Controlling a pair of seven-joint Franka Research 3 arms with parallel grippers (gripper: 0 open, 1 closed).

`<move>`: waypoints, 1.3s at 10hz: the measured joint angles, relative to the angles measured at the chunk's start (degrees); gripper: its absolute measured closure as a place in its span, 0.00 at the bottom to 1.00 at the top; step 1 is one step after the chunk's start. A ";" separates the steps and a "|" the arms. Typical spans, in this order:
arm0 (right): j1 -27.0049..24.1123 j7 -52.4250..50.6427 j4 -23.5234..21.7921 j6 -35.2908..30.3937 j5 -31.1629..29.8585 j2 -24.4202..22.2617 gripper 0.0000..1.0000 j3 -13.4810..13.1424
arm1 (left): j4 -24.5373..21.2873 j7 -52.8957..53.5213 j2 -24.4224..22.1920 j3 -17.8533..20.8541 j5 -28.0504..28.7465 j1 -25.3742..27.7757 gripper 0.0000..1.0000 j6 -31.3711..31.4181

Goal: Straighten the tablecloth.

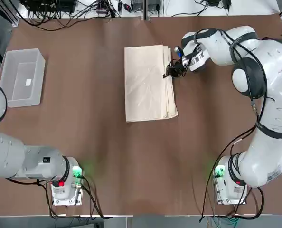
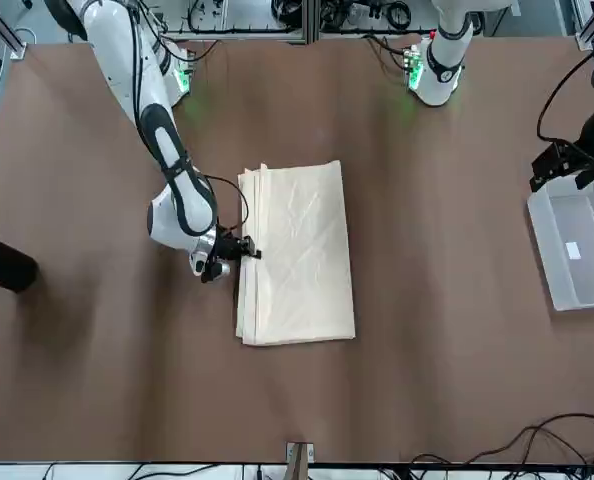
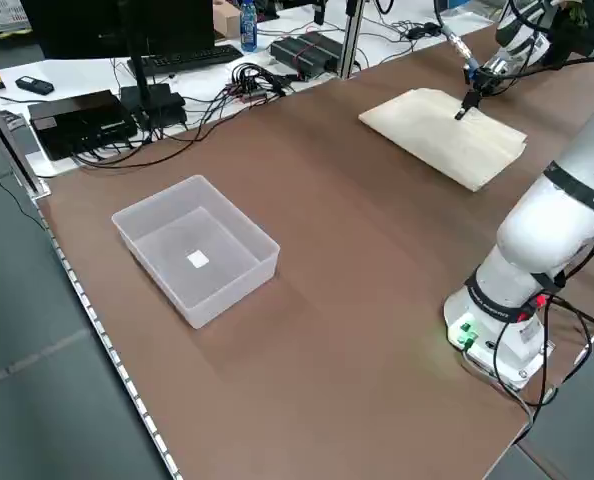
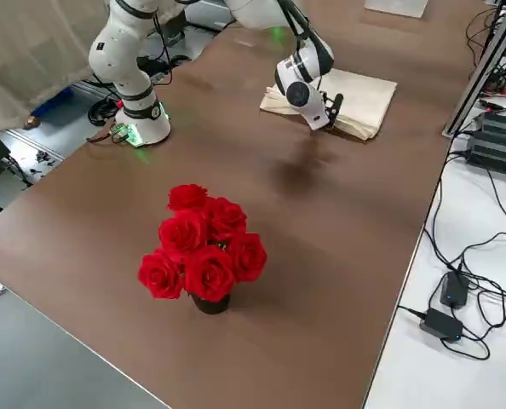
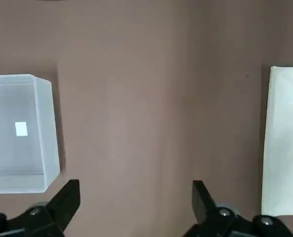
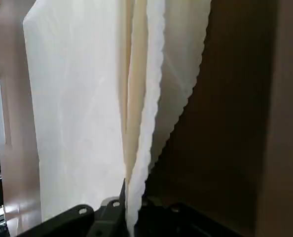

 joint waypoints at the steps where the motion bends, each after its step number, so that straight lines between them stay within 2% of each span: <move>1: -0.11 -0.05 0.11 0.02 0.00 0.00 0.96 -0.05 | 0.00 0.00 0.01 0.00 0.00 0.00 0.00 0.00; 4: -1.53 -0.99 0.12 0.21 0.02 0.02 0.96 -0.35 | 0.00 -0.01 0.02 0.01 0.00 0.00 0.00 0.00; 7: -7.04 -6.25 -0.86 -0.41 0.02 0.00 0.96 -0.53 | 0.00 -0.01 0.02 0.02 0.00 0.01 0.00 0.00; 10: -11.58 -9.67 -2.72 -2.49 -0.97 -2.00 0.96 -0.89 | 0.00 -0.01 0.08 0.03 0.00 0.02 0.00 0.00; 13: -19.40 -10.61 -2.84 -9.11 -11.78 -3.39 0.96 -1.19 | 0.00 -0.01 0.11 0.03 0.00 0.02 0.00 0.00</move>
